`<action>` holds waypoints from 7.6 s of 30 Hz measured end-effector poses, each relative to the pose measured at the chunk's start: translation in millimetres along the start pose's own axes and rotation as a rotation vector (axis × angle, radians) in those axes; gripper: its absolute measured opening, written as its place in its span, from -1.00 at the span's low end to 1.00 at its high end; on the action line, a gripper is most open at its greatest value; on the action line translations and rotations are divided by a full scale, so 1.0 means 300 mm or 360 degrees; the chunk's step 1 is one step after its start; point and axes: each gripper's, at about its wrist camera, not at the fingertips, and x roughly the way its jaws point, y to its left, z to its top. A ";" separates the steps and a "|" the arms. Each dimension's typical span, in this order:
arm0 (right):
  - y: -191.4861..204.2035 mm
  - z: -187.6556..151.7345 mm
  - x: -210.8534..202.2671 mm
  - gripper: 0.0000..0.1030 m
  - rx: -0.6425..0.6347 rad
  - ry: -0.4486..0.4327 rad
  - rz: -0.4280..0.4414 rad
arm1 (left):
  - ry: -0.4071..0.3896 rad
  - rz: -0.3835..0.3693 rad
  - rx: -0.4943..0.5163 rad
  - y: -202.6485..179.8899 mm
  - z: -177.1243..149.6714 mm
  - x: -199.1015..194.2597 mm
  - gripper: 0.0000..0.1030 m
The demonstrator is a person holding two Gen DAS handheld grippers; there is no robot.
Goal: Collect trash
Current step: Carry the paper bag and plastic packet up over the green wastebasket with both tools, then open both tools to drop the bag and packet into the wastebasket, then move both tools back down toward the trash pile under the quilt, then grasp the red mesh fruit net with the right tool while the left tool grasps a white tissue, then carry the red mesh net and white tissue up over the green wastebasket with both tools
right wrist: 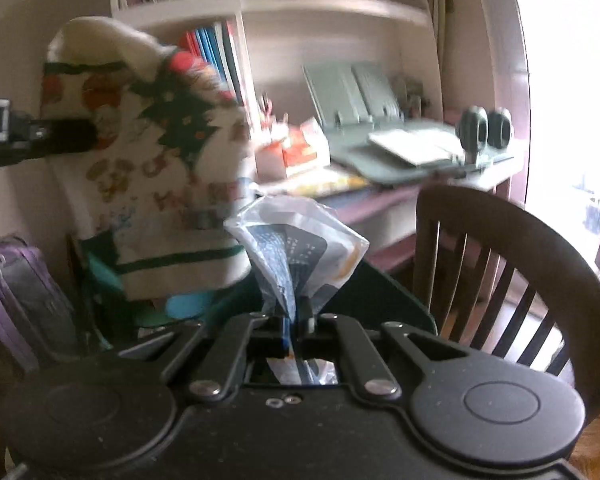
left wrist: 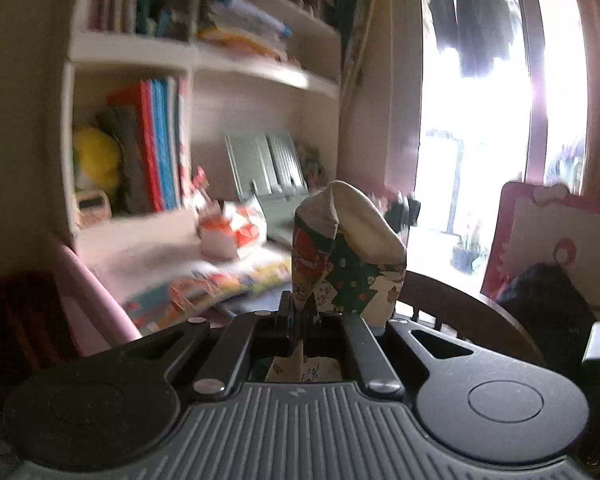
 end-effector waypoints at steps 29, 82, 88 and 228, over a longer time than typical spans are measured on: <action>-0.011 -0.116 0.195 0.02 -0.0325 0.0233 -0.0093 | 0.0629 0.0008 0.0046 -0.034 -0.326 0.408 -0.40; 0.856 -0.697 0.117 0.12 -0.0194 0.0621 0.0602 | 0.0524 0.0323 -0.0391 0.818 -1.004 -0.558 0.98; 0.869 -0.946 0.363 0.12 -0.0136 0.0915 0.0502 | 0.0778 0.0393 -0.0582 0.978 -1.316 -0.378 0.98; 0.337 -0.260 -0.263 -0.89 -0.0232 -0.0294 0.0139 | 0.0102 0.0133 -0.0011 0.203 -0.369 -0.326 -0.80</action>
